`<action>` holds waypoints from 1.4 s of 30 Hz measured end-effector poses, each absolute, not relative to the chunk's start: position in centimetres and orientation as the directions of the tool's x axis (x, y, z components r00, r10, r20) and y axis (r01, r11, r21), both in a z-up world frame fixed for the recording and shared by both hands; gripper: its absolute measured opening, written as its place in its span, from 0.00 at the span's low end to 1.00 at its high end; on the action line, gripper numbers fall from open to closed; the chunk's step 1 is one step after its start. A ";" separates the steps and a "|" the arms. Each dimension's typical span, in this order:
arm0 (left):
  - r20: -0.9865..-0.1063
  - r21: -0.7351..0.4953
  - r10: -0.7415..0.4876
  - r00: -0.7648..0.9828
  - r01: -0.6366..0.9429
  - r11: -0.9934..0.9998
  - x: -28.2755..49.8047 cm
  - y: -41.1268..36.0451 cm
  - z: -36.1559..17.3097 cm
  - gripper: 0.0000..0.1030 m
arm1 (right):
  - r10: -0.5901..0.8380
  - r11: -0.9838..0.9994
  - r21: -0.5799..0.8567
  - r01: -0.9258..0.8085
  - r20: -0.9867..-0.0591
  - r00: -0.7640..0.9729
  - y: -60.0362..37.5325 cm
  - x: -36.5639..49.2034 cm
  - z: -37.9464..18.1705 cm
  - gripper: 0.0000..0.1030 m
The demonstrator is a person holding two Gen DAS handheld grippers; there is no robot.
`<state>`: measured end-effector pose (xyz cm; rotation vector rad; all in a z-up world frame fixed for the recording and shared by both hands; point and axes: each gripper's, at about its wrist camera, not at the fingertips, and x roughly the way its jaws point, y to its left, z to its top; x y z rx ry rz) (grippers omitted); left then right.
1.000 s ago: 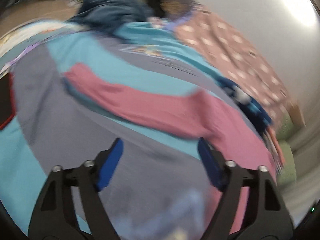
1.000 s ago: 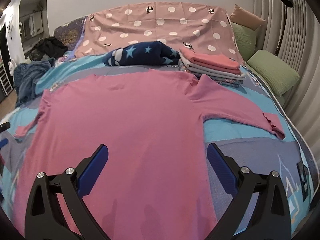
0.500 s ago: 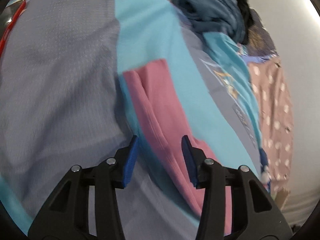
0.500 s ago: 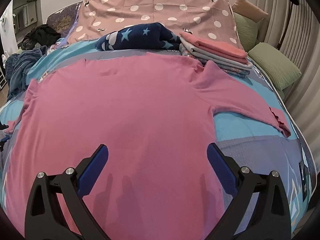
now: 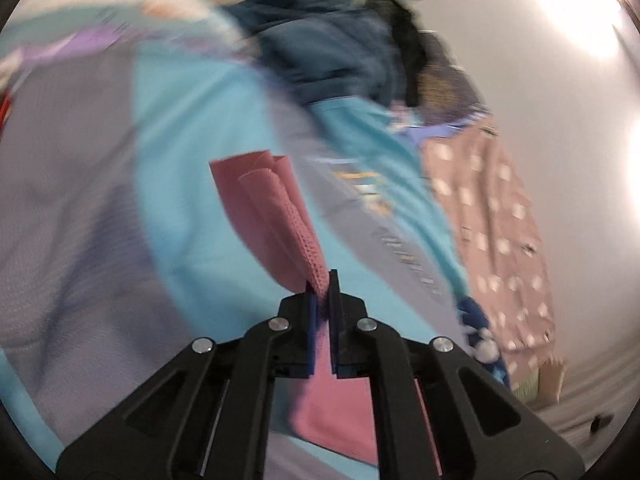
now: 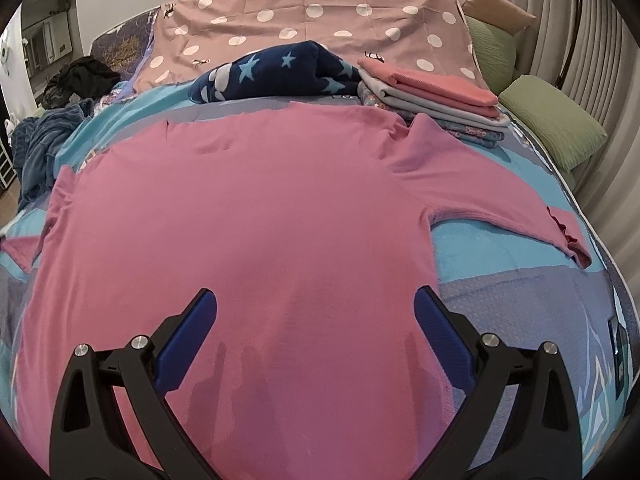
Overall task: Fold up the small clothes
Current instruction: 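Grasp the pink shirt's sleeve cuff with the left gripper, then fold the held sleeve across the shirt body and open the left gripper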
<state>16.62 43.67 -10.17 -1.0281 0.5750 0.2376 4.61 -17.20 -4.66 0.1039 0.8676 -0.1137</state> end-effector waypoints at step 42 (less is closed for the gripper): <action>-0.548 -0.215 -0.091 0.831 -0.035 0.976 14.2 13.2 -2.5 0.64 | 0.462 0.867 0.487 -0.103 -0.711 0.530 -22.1 12.2 -5.4 0.64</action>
